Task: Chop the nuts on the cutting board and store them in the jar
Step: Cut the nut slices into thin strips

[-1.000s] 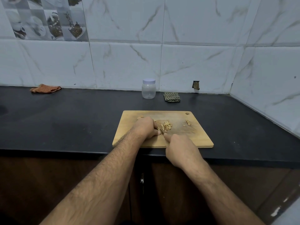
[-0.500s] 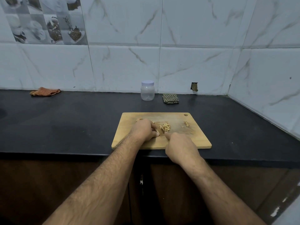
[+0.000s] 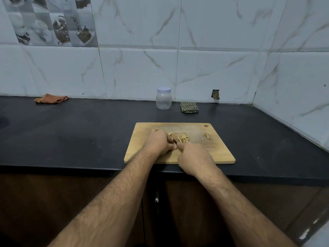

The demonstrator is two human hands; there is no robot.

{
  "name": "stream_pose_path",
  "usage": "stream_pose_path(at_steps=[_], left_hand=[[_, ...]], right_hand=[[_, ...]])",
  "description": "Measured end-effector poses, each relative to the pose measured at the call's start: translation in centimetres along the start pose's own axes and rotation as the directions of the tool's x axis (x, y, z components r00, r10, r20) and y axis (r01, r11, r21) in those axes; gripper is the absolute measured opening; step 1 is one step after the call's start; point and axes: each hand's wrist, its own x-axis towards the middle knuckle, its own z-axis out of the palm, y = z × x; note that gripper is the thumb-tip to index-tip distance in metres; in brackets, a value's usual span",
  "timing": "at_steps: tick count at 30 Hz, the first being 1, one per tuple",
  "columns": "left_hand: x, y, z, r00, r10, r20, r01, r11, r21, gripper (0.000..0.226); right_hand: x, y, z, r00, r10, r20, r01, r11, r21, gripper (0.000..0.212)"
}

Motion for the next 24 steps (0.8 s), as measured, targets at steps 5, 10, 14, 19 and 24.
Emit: stream_pose_path(at_steps=[5, 10, 14, 19, 24], left_hand=[[0.5, 0.0, -0.1, 1.000, 0.009, 0.028, -0.010, 0.999, 0.038, 0.028], [0.6, 0.3, -0.2, 1.000, 0.001, 0.027, -0.002, 0.998, 0.058, 0.031], [0.5, 0.3, -0.2, 1.000, 0.010, 0.010, -0.010, 0.998, 0.059, 0.030], [0.4, 0.4, -0.3, 1.000, 0.005, 0.016, -0.006, 0.998, 0.061, 0.032], [0.3, 0.4, -0.2, 1.000, 0.010, 0.024, -0.011, 0.998, 0.057, 0.029]], right_hand=[[0.1, -0.4, -0.1, 1.000, -0.004, 0.024, 0.004, 1.000, -0.017, 0.055], [-0.4, -0.2, -0.1, 1.000, -0.011, 0.015, 0.011, 1.000, -0.022, 0.061], [-1.9, 0.8, -0.1, 1.000, -0.013, 0.018, 0.014, 1.000, -0.021, 0.062], [-3.1, 1.3, 0.2, 1.000, -0.018, -0.009, 0.018, 0.999, -0.030, 0.053], [-1.8, 1.0, 0.0, 1.000, -0.007, -0.014, 0.007, 1.000, -0.007, 0.058]])
